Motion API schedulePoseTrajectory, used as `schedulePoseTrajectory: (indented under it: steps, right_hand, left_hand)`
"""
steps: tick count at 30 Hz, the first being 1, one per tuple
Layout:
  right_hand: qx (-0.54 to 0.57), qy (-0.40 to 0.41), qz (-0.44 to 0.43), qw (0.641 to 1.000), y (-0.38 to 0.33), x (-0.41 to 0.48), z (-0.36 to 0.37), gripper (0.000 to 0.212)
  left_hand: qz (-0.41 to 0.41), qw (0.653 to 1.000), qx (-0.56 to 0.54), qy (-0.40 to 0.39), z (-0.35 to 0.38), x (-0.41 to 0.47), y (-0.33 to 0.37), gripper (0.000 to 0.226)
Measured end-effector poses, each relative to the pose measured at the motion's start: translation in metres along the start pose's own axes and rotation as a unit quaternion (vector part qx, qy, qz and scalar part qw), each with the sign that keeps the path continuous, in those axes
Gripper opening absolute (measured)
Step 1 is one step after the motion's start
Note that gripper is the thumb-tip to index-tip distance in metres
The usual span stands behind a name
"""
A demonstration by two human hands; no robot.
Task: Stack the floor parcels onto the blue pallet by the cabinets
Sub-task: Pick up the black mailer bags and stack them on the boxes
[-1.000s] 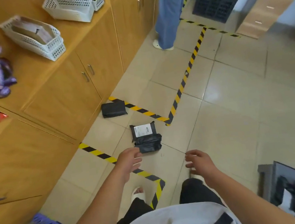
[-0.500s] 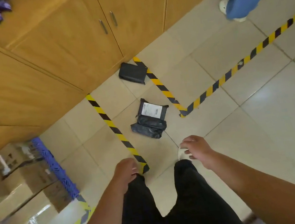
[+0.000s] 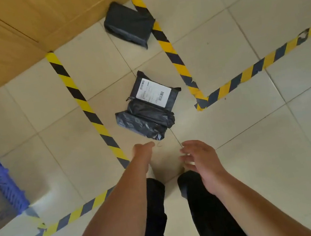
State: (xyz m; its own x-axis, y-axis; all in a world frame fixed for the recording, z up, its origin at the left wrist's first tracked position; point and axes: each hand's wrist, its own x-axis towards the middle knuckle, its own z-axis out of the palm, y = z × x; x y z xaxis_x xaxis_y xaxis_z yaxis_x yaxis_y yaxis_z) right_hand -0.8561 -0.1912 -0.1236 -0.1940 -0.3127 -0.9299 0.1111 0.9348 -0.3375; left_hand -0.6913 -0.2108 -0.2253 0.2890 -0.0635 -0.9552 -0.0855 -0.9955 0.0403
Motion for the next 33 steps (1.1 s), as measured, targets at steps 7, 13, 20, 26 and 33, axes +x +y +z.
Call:
schedulePoseTrajectory:
  steps: [7,13,20,26,33]
  right_hand:
    - [0.024,-0.008,-0.044,0.999,-0.005,0.069,0.007,0.016]
    - [0.058,-0.025,-0.053,0.997,-0.031,0.097,0.002,0.018]
    - [0.06,-0.009,-0.018,0.998,-0.023,0.079,0.021,0.02]
    - [-0.003,-0.015,-0.011,1.0,-0.028,-0.052,-0.004,0.018]
    - [-0.152,-0.062,-0.077,0.983,-0.115,-0.262,-0.015,0.02]
  left_hand:
    - [-0.077,0.977,-0.197,0.033,0.053,0.149,0.038,0.101]
    - [-0.049,0.951,-0.278,0.126,0.07,0.176,0.051,0.088]
    - [-0.035,0.947,-0.279,0.155,0.036,0.115,0.032,0.068]
    - [-0.025,0.945,-0.313,0.086,-0.046,-0.051,-0.004,0.057]
    - [0.045,0.924,-0.362,-0.114,-0.17,-0.313,-0.06,0.032]
